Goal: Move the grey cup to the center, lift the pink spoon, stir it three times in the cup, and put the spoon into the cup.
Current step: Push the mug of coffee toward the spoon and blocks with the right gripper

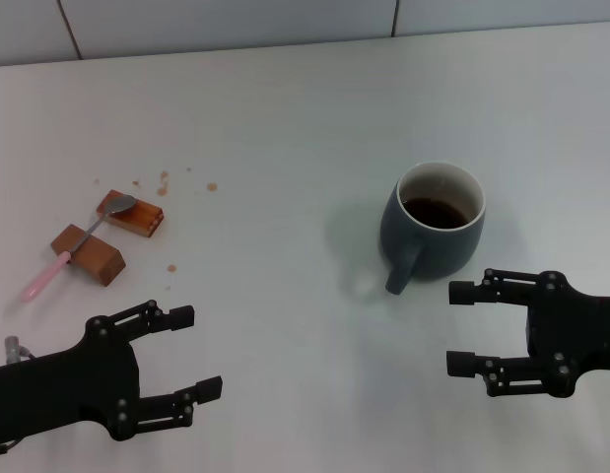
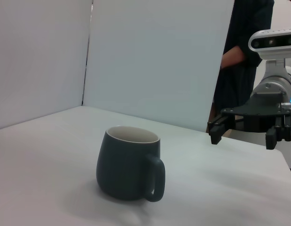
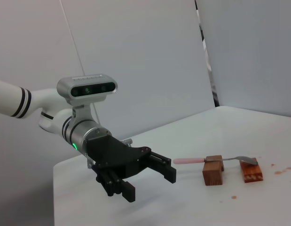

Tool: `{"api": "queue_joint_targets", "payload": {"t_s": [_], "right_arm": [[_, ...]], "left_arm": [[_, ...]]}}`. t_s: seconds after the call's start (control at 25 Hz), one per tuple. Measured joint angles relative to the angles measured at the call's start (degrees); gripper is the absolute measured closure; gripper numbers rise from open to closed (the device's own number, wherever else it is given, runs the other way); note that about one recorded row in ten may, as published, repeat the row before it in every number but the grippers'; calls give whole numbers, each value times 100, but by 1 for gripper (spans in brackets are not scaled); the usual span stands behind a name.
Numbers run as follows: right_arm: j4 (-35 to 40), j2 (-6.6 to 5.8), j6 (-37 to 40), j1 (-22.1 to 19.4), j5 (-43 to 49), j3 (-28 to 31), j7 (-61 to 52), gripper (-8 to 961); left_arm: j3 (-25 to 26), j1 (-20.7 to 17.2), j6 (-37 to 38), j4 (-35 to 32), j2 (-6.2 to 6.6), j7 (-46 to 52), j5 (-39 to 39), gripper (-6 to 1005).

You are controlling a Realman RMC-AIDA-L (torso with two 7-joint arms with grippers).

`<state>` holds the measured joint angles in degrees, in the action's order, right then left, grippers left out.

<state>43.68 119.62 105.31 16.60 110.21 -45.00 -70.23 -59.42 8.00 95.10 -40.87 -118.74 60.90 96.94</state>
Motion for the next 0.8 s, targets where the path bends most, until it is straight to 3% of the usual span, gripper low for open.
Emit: {"api": "queue_joint_targets", "payload": {"t_s": [0.56,0.8], "right_arm": [[-71,0,-34,-5,-69,-30,29,159],[-249,-5,-225,-241,-987,76,317,160]], "left_arm": [[26,-26,4,0,0,-13,-3,159],[4,22,17,-42,-1,-8,-8,161]]}}
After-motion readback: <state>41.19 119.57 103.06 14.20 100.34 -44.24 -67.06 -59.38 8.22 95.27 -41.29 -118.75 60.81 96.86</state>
